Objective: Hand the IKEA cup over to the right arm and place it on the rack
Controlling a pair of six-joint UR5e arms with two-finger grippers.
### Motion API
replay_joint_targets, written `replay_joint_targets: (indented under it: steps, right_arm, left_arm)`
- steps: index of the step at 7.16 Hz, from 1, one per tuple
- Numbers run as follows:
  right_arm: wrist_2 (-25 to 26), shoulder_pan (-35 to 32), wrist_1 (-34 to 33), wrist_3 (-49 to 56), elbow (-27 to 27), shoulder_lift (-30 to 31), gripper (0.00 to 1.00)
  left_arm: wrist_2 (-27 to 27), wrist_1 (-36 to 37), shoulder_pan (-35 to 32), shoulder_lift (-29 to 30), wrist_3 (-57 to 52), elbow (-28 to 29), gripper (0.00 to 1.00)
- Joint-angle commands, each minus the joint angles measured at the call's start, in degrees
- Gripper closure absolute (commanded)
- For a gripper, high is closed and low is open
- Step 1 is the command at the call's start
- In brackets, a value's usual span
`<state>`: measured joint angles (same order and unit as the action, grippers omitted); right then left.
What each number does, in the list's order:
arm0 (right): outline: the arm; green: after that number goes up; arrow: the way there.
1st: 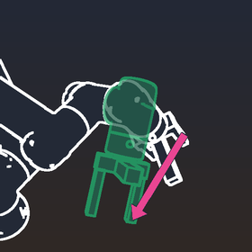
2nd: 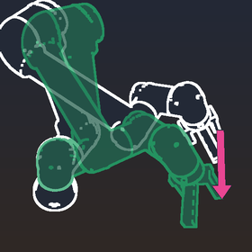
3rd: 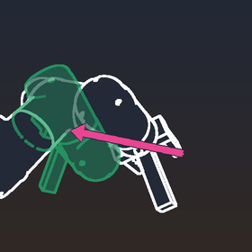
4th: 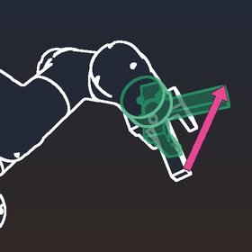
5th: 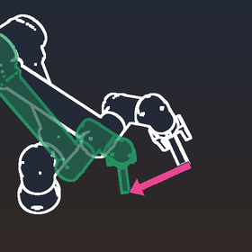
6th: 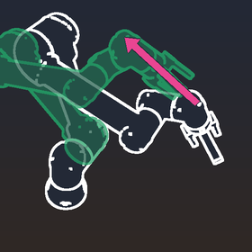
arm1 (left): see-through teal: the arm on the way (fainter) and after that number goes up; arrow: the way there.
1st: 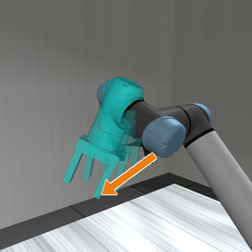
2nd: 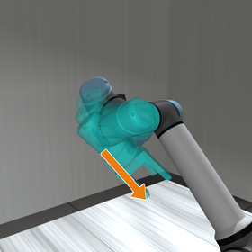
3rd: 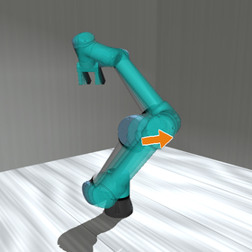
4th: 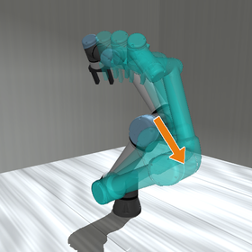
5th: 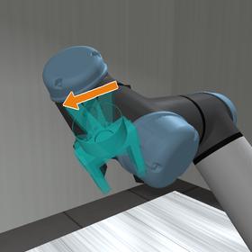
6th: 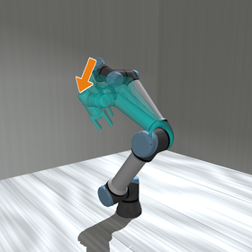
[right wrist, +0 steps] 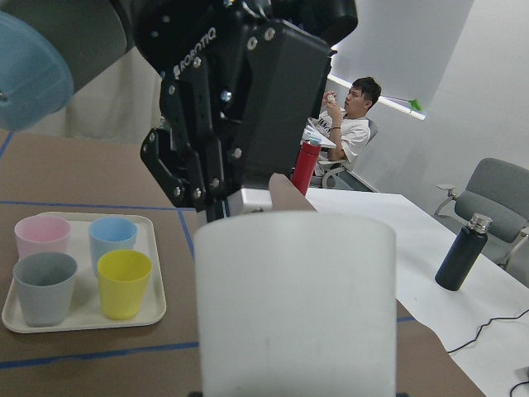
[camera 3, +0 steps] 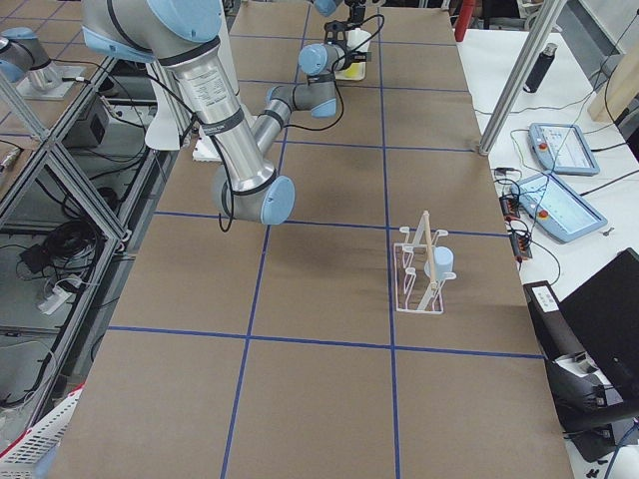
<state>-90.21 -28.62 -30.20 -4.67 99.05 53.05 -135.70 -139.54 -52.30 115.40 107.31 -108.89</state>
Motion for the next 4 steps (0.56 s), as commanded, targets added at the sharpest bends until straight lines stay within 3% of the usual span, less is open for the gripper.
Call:
replay_joint_targets:
  steps: [1,3,4]
  right_arm:
    - [0.03,-0.04,-0.03,0.01,0.0,0.03,0.47]
    - [0.12,-0.04,-0.03,0.01,-0.09,0.21,0.49]
    - [0.12,-0.12,-0.12,0.01,-0.09,0.47,0.49]
  left_arm:
    - [-0.09,-0.03,-0.09,-0.08,-0.17,-0.01,0.9]
    - [0.0,-0.03,-0.09,-0.08,-0.35,0.08,0.12]
    - [0.0,-0.12,-0.17,-0.17,-0.53,-0.09,0.0]
